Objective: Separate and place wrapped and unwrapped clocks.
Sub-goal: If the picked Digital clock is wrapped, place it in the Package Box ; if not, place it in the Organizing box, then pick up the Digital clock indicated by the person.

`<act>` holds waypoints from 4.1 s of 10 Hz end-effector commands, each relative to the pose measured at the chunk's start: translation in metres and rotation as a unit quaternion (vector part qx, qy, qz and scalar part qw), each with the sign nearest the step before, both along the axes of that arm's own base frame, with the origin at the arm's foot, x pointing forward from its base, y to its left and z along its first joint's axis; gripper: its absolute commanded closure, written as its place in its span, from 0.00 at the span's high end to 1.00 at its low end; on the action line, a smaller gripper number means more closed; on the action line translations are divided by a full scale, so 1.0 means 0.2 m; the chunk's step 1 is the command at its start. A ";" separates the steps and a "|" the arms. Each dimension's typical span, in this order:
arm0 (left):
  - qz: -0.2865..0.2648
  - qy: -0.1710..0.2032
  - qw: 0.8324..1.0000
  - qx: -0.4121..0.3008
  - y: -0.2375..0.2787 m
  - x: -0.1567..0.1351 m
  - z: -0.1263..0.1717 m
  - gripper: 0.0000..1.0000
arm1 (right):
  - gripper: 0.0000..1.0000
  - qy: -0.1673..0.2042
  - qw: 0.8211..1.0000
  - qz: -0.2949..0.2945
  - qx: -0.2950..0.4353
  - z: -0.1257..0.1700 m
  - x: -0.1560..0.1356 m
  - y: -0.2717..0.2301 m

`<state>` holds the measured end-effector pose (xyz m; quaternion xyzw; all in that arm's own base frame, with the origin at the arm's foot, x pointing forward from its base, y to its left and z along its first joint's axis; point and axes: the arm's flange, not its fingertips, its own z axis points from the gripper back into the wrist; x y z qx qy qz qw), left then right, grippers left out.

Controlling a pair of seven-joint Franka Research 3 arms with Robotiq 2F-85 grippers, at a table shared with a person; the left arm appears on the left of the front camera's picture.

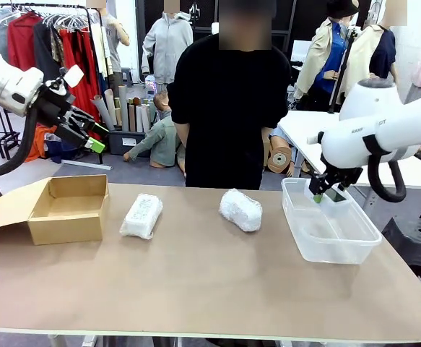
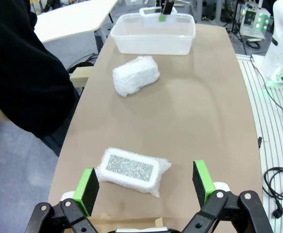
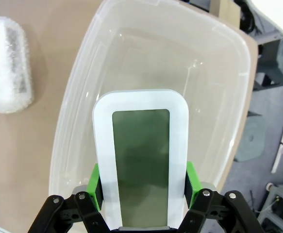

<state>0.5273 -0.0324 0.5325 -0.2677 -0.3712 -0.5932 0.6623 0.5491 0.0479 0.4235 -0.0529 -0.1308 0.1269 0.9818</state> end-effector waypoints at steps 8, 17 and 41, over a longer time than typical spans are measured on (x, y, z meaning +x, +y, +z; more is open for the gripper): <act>0.000 -0.001 1.000 0.000 0.00 0.00 0.01 1.00 | 0.00 0.011 0.994 -0.110 0.005 -0.30 0.13 -0.11; 0.000 -0.001 1.000 0.000 0.00 0.00 0.01 1.00 | 0.00 0.036 0.993 -0.116 0.001 -0.46 0.09 -0.11; 0.000 -0.001 1.000 0.000 0.00 0.00 0.01 1.00 | 1.00 0.050 0.995 -0.088 0.010 -0.29 0.09 -0.08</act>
